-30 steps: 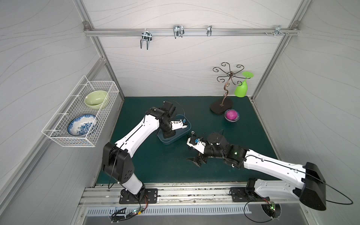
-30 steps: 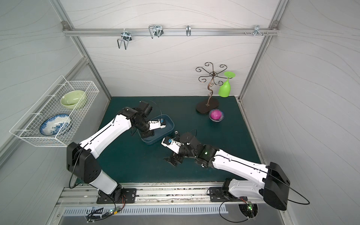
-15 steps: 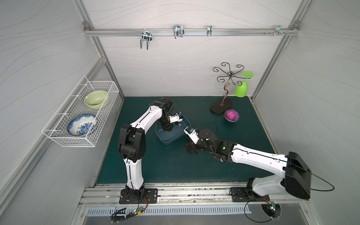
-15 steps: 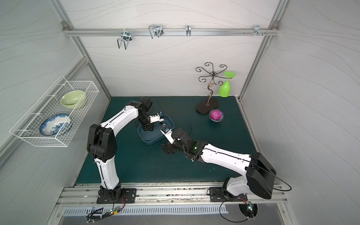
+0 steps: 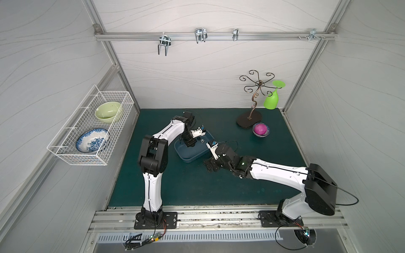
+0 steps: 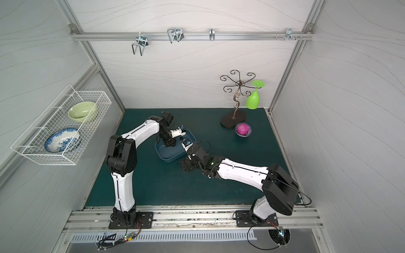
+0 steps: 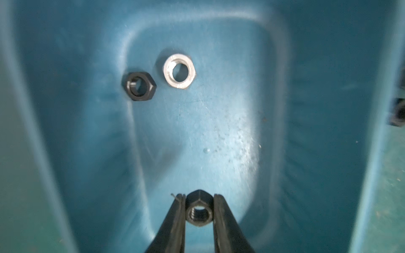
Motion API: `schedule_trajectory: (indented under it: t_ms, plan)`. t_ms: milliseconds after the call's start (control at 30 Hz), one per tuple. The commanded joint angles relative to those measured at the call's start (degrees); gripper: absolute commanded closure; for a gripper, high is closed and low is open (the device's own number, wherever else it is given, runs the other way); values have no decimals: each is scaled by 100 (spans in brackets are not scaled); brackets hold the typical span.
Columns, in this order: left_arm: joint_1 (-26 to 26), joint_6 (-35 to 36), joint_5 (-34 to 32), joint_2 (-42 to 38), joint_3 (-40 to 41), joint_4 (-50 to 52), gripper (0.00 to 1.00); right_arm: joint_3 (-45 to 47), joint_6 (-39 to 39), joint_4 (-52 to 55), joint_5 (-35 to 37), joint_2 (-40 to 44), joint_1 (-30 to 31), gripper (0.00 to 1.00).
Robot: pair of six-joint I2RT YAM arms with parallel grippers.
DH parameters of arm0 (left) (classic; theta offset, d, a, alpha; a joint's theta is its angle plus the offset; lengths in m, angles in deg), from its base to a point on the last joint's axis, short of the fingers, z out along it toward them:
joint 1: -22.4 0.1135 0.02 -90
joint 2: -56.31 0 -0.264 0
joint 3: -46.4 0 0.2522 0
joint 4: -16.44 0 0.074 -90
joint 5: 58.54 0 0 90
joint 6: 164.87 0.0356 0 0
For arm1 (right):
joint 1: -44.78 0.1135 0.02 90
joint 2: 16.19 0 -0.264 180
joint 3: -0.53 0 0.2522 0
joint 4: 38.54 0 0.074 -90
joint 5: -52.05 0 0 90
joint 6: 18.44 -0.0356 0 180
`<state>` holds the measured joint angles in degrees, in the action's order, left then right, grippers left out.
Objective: Put the nuts on the desktop into the storage box
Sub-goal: Place the nut in the storage box, then pick up the nut from the center of the board.
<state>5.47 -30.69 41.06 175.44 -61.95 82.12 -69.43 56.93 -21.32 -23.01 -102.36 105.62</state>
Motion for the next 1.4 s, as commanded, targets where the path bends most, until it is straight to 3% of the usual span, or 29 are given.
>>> schedule_trajectory:
  t_ms: [0,233,533,600,667,800,1133,1267,1367]
  plan:
    - [-4,-108,-70,219,-78,-132,76,-134,-283,-90,118,-66,86,1]
    - [-4,-206,4,406,-181,-103,76,-668,-212,197,325,-417,146,1]
    - [-3,-314,4,620,-203,-304,71,-699,-3,162,545,-386,270,1]
    - [-4,-306,60,593,-201,-308,65,-682,21,197,562,-358,284,1]
    - [-4,-296,179,527,-177,-284,52,-651,22,214,576,-344,288,1]
    - [-3,-270,209,340,-104,-316,40,-632,1,301,574,-310,288,1]
    - [-2,-362,327,-527,-48,-200,26,-714,-604,944,464,107,306,1]
    - [-3,-406,492,-1019,2,-192,16,-642,-642,1286,560,412,305,1]
    - [-2,-397,672,-1300,-79,47,15,-592,-516,1504,598,657,306,1]
